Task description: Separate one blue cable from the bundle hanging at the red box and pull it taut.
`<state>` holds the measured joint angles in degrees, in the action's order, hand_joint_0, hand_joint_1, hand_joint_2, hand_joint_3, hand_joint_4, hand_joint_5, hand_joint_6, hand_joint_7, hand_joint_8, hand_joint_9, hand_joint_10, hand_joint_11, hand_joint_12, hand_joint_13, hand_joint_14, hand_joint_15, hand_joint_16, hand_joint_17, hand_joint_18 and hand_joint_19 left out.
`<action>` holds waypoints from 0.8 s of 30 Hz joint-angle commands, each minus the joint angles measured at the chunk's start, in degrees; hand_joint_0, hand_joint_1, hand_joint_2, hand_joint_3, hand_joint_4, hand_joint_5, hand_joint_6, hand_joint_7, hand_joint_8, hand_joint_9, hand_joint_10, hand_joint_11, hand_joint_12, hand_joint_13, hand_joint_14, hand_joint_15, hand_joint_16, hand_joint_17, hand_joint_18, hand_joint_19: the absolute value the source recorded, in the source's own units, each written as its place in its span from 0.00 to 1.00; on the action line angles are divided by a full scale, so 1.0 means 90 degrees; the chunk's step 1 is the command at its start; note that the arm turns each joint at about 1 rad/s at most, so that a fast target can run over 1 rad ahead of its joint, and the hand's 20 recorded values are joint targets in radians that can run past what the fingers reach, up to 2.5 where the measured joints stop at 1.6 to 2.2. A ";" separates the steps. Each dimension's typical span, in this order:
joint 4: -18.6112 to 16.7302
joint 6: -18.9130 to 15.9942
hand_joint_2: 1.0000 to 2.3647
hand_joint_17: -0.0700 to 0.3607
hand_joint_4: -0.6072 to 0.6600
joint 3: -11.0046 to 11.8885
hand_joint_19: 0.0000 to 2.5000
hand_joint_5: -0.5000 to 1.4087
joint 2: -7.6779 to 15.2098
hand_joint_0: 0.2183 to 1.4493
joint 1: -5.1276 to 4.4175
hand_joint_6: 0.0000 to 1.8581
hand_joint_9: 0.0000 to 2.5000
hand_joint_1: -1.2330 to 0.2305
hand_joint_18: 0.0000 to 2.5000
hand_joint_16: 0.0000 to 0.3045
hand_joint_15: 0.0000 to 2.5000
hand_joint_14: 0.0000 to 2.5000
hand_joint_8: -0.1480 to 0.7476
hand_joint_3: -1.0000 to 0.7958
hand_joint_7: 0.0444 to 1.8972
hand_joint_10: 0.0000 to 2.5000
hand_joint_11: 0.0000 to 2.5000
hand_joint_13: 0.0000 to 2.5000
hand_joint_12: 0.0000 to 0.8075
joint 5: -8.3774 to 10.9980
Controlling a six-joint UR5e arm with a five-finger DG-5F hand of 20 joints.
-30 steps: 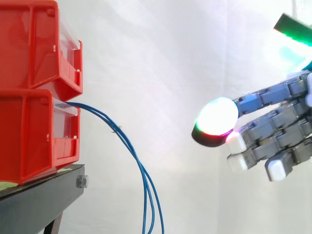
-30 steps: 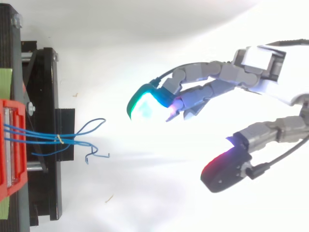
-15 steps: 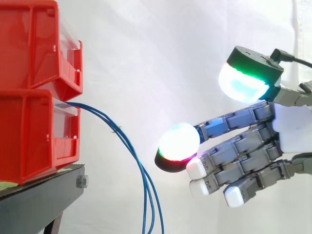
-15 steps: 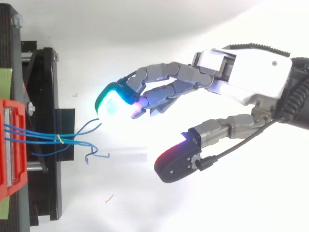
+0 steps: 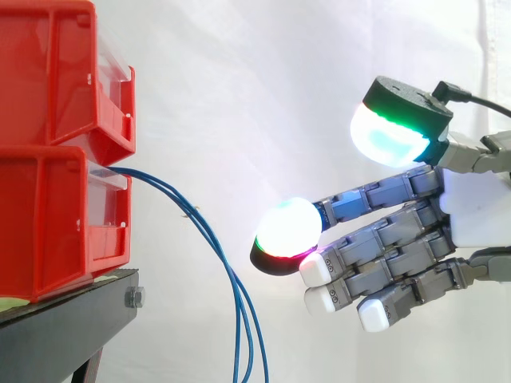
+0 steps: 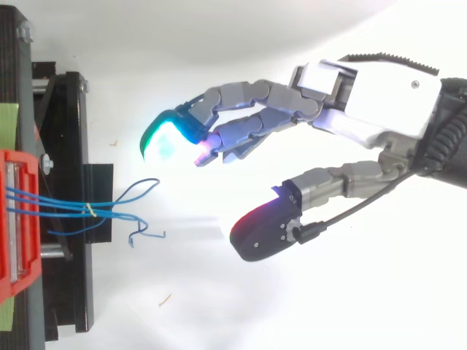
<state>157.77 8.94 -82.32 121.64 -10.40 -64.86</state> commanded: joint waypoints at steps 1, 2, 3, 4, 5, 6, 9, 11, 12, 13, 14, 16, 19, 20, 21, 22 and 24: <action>0.0000 0.0062 0.00 0.32 0.64 0.0007 0.14 0.16 0.0000 0.26 -0.0007 0.27 0.27 0.38 0.24 0.10 0.08 0.00 0.47 0.28 0.38 0.00 0.12 0.23 0.33 0.0009; -0.0010 0.0130 0.00 0.32 0.64 -0.0003 0.14 0.16 0.0000 0.26 0.0003 0.27 0.27 0.38 0.24 0.10 0.08 0.00 0.47 0.28 0.38 0.00 0.12 0.24 0.32 0.0009; -0.0010 0.0150 0.00 0.32 0.65 0.0007 0.14 0.16 0.0000 0.26 0.0003 0.27 0.27 0.38 0.24 0.10 0.08 0.00 0.47 0.28 0.38 0.00 0.12 0.24 0.32 -0.0001; -0.0039 0.0199 0.00 0.32 0.65 0.0016 0.14 0.16 0.0156 0.26 -0.0007 0.27 0.27 0.38 0.24 0.10 0.08 0.00 0.47 0.28 0.38 0.00 0.12 0.24 0.32 -0.0001; -0.0039 0.0199 0.00 0.32 0.64 0.0016 0.14 0.16 0.0156 0.26 -0.0007 0.27 0.27 0.38 0.24 0.10 0.08 0.00 0.47 0.28 0.38 0.00 0.12 0.23 0.32 -0.0001; -0.0049 0.0160 0.00 0.31 0.65 0.0192 0.14 0.16 0.0401 0.26 0.0013 0.27 0.27 0.38 0.24 0.10 0.08 0.00 0.47 0.28 0.38 0.00 0.12 0.24 0.32 -0.0040; -0.0039 -0.0007 0.00 0.31 0.65 0.0514 0.14 0.16 0.0703 0.26 0.0003 0.27 0.27 0.38 0.24 0.10 0.08 0.00 0.47 0.28 0.38 0.00 0.12 0.24 0.32 -0.0127; -0.0059 -0.0007 0.00 0.31 0.65 0.0553 0.14 0.16 0.0694 0.26 -0.0007 0.27 0.27 0.38 0.24 0.10 0.08 0.00 0.47 0.28 0.38 0.00 0.12 0.24 0.32 -0.0176; -0.0059 0.0003 0.00 0.31 0.65 0.0563 0.14 0.16 0.0694 0.26 -0.0007 0.27 0.27 0.38 0.24 0.10 0.08 0.00 0.47 0.28 0.38 0.00 0.12 0.24 0.32 -0.0196; -0.0059 0.0003 0.00 0.31 0.65 0.0583 0.14 0.16 0.0703 0.26 -0.0007 0.27 0.27 0.38 0.24 0.10 0.08 0.00 0.47 0.28 0.38 0.00 0.12 0.24 0.32 -0.0206; -0.0049 0.0003 0.00 0.31 0.65 0.0592 0.14 0.16 0.0694 0.26 -0.0007 0.27 0.27 0.38 0.24 0.09 0.08 0.00 0.47 0.28 0.38 0.00 0.12 0.24 0.32 -0.0225; -0.0039 0.0003 0.00 0.31 0.65 0.0602 0.14 0.16 0.0703 0.26 0.0013 0.27 0.27 0.38 0.24 0.09 0.08 0.00 0.47 0.28 0.39 0.00 0.12 0.24 0.32 -0.0323; -0.0069 0.0003 0.00 0.31 0.66 0.0602 0.14 0.17 0.0703 0.26 0.0032 0.27 0.27 0.38 0.24 0.09 0.08 0.00 0.47 0.28 0.42 0.00 0.12 0.24 0.32 -0.0518; -0.0069 0.0003 0.00 0.31 0.66 0.0602 0.14 0.17 0.0703 0.26 0.0032 0.27 0.27 0.38 0.23 0.09 0.08 0.00 0.47 0.28 0.43 0.00 0.12 0.24 0.32 -0.0538; -0.0069 0.0033 0.00 0.31 0.66 0.0602 0.14 0.17 0.0713 0.26 0.0032 0.27 0.27 0.37 0.23 0.09 0.08 0.00 0.47 0.28 0.43 0.00 0.12 0.24 0.32 -0.0606; -0.0069 0.0042 0.00 0.31 0.66 0.0602 0.14 0.17 0.0713 0.26 0.0042 0.27 0.27 0.37 0.23 0.09 0.08 0.00 0.47 0.28 0.43 0.00 0.12 0.24 0.32 -0.0606; -0.0069 -0.0007 0.00 0.31 0.66 0.0602 0.15 0.17 0.0820 0.27 0.0052 0.27 0.27 0.37 0.23 0.09 0.08 0.00 0.47 0.28 0.43 0.00 0.12 0.24 0.32 -0.0616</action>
<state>157.18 9.11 -76.93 128.22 -10.09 -69.86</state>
